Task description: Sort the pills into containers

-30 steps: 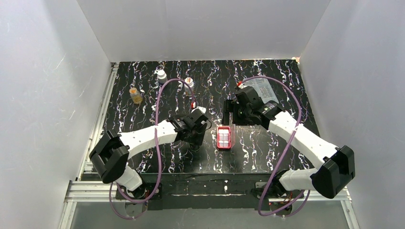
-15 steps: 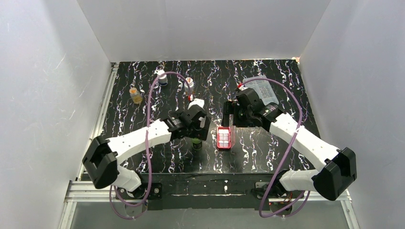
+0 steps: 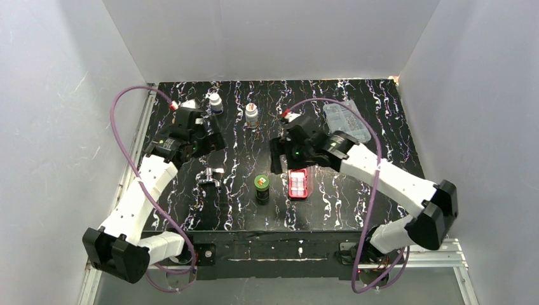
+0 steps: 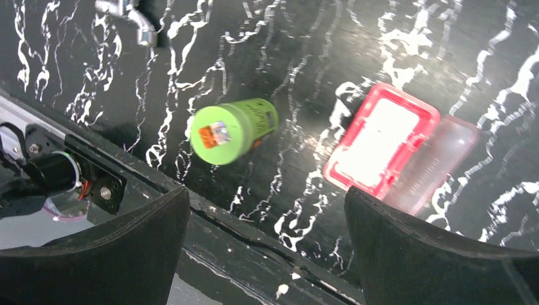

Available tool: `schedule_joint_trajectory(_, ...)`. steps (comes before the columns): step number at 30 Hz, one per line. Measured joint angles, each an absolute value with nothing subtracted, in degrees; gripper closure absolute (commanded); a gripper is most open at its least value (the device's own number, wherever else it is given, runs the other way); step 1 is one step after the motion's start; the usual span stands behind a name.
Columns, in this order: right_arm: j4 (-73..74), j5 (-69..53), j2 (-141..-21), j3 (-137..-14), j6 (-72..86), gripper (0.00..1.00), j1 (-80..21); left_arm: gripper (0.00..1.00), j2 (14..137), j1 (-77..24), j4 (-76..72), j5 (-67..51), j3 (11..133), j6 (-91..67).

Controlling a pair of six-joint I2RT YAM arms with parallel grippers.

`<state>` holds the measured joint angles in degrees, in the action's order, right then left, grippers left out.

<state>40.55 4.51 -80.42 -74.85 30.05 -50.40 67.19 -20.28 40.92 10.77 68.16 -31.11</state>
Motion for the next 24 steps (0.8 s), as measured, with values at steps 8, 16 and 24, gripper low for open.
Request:
schedule_joint_trajectory(8, 44.0, 6.2, -94.4, -84.5, 27.3, 0.03, -57.6, 0.02, 63.4, -11.8, 42.6, 3.2, 58.6, -32.1)
schedule_joint_trajectory(16, 47.8, 7.3, -101.3, -88.5, 25.5, 0.04, -59.2, 0.02, 59.9, -9.4, 42.0, 0.7, 58.3, -31.0)
schedule_joint_trajectory(24, 48.1, 7.4, -102.8, -89.7, 25.3, 0.09, -60.3, 0.02, 59.6, -9.4, 41.0, -2.0, 56.7, -30.6)
